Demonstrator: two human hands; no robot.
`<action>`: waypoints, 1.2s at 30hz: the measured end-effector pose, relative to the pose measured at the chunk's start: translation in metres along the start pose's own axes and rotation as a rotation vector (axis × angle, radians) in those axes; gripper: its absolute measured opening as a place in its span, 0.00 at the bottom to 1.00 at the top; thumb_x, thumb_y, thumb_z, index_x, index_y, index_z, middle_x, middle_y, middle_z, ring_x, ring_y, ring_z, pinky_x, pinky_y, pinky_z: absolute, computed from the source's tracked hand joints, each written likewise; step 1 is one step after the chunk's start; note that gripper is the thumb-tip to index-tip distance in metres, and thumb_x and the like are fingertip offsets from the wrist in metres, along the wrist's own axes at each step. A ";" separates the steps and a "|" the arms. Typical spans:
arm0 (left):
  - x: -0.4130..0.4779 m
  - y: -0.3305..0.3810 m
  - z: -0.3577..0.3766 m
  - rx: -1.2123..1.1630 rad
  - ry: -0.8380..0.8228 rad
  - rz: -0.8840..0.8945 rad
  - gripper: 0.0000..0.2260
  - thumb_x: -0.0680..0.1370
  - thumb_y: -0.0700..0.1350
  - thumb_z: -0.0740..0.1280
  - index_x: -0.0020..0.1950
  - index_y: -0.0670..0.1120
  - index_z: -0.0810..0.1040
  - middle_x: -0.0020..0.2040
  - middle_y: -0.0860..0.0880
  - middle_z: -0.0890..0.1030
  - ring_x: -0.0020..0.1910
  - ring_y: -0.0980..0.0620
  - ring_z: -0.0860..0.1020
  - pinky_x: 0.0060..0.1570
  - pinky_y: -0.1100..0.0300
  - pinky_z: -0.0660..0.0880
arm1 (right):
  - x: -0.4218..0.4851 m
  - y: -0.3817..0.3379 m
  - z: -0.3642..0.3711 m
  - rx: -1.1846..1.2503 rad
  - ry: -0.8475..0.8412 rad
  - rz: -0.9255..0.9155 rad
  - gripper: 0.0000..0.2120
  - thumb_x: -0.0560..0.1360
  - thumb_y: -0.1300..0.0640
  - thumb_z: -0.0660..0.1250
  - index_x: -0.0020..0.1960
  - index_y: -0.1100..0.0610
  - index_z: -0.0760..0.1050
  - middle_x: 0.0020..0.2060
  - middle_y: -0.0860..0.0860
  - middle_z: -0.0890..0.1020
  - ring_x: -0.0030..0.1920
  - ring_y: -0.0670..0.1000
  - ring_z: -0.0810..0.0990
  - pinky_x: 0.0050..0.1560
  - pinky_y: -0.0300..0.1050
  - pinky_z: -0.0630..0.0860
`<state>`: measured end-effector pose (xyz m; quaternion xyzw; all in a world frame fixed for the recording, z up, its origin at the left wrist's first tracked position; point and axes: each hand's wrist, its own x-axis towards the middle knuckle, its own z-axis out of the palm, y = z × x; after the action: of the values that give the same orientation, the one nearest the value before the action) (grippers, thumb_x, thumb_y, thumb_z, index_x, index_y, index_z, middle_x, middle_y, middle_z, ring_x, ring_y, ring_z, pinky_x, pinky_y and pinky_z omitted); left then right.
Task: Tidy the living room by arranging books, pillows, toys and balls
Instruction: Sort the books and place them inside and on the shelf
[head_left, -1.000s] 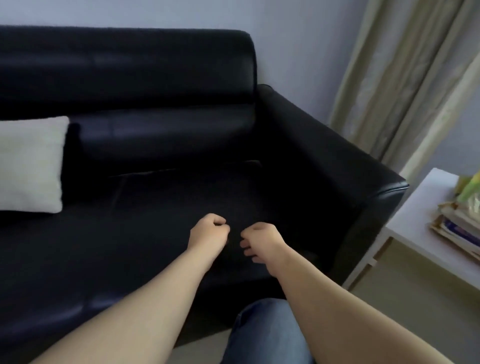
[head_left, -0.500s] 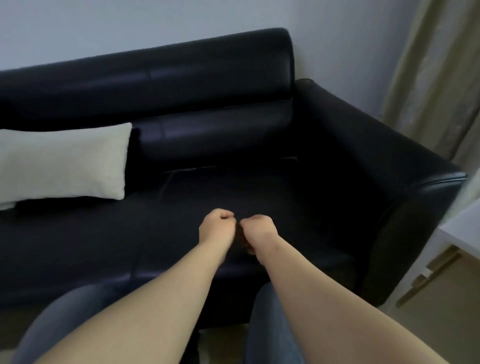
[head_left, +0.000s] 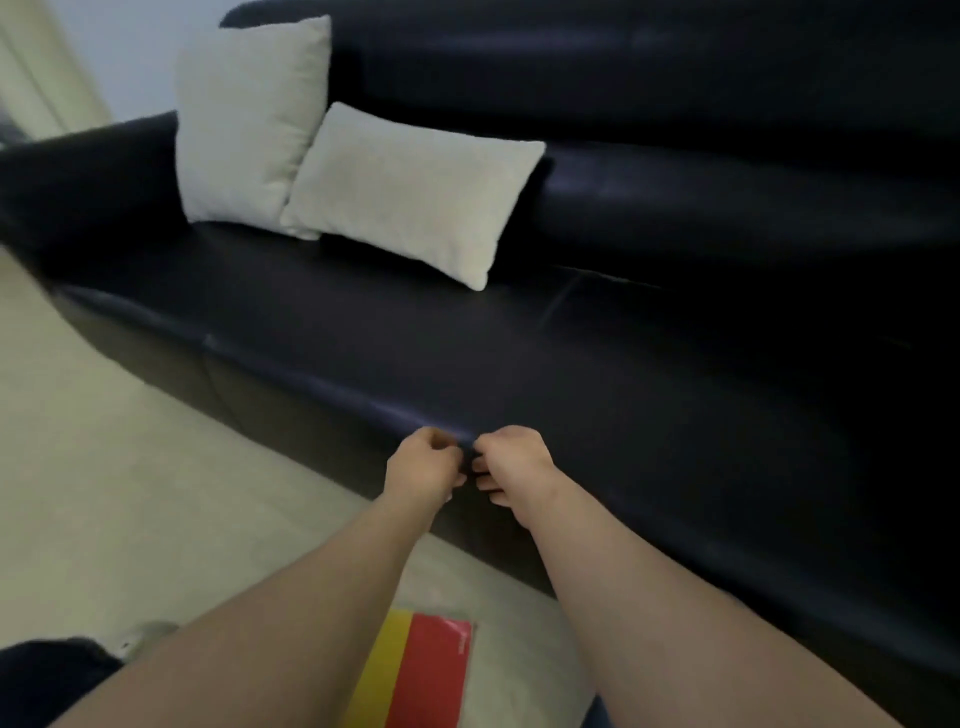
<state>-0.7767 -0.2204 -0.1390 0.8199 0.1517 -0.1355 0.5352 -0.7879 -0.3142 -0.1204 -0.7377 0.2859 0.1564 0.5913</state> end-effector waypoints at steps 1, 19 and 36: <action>0.008 -0.012 -0.015 -0.005 0.013 -0.019 0.06 0.77 0.39 0.63 0.53 0.43 0.76 0.45 0.44 0.81 0.43 0.48 0.80 0.41 0.54 0.77 | 0.003 -0.003 0.020 -0.045 -0.032 -0.024 0.05 0.76 0.60 0.60 0.43 0.57 0.73 0.48 0.58 0.82 0.47 0.57 0.80 0.48 0.49 0.76; 0.085 -0.262 -0.091 0.304 -0.176 -0.530 0.09 0.78 0.43 0.59 0.56 0.45 0.75 0.48 0.45 0.78 0.44 0.47 0.75 0.41 0.60 0.68 | 0.104 0.153 0.184 -0.623 -0.246 0.262 0.08 0.73 0.63 0.58 0.35 0.58 0.67 0.29 0.52 0.70 0.34 0.54 0.72 0.36 0.41 0.65; 0.139 -0.386 -0.068 0.609 -0.052 -0.815 0.35 0.68 0.56 0.73 0.68 0.47 0.59 0.64 0.43 0.64 0.65 0.40 0.63 0.60 0.49 0.67 | 0.162 0.249 0.220 -0.263 -0.308 0.727 0.43 0.75 0.52 0.67 0.77 0.54 0.41 0.77 0.52 0.46 0.76 0.54 0.50 0.71 0.50 0.55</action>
<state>-0.7975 0.0040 -0.4886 0.8092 0.3996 -0.3918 0.1791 -0.7874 -0.1748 -0.4632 -0.6260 0.4133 0.4988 0.4342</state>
